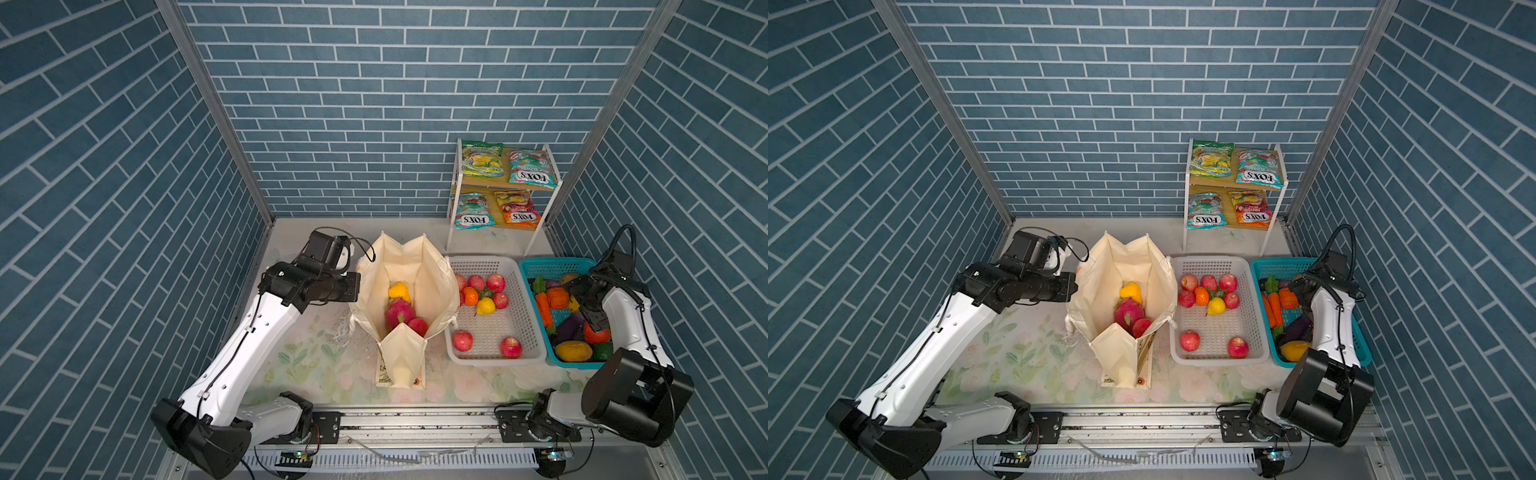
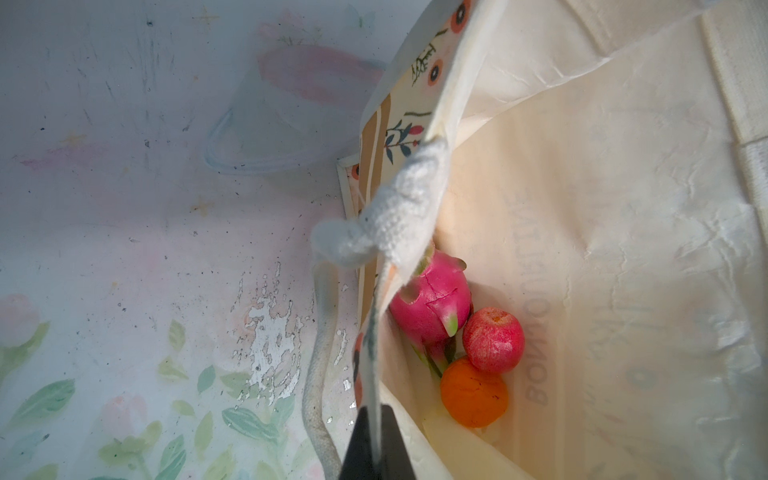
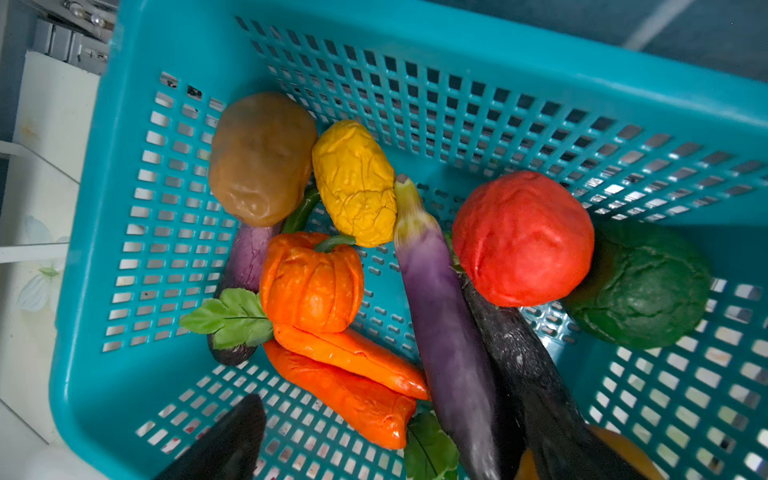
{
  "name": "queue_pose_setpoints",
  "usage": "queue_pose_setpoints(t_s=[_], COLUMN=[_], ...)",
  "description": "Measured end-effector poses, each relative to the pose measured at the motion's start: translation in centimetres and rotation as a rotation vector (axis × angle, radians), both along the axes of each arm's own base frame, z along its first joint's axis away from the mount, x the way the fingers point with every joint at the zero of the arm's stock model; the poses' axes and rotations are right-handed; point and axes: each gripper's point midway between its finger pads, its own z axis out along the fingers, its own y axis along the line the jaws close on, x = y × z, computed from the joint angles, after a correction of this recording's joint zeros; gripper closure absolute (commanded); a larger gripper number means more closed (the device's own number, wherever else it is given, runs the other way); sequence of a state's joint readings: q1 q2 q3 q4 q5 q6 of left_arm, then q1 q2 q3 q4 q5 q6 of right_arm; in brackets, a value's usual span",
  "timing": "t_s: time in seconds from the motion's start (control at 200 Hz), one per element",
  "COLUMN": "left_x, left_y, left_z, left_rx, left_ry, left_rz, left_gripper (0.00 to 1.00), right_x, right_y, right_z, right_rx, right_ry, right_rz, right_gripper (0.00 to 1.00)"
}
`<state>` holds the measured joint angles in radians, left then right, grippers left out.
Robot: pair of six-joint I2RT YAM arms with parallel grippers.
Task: Place the food into the grocery bag and tie it
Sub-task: 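Lower the right gripper onto the yellow squash in the teal basket and close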
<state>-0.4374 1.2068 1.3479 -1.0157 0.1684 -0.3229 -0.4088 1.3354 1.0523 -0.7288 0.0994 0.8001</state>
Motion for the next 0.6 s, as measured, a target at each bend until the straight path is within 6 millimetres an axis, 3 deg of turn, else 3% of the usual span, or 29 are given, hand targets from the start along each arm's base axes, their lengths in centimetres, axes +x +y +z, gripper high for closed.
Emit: queue_pose_setpoints(t_s=[0.33,0.6], left_x=[0.0,0.1], left_y=[-0.1,-0.1], left_z=[-0.1,-0.1], left_rx=[0.010,0.010], left_ry=[0.002,0.001], left_rz=[-0.002,-0.002], left_gripper=[1.00,1.00], right_x=[0.0,-2.9], right_y=[0.2,0.6], right_z=[-0.9,2.1], right_rx=[0.038,-0.009], right_ry=[-0.041,-0.067], right_rz=[-0.070,-0.098], right_gripper=[0.08,0.07])
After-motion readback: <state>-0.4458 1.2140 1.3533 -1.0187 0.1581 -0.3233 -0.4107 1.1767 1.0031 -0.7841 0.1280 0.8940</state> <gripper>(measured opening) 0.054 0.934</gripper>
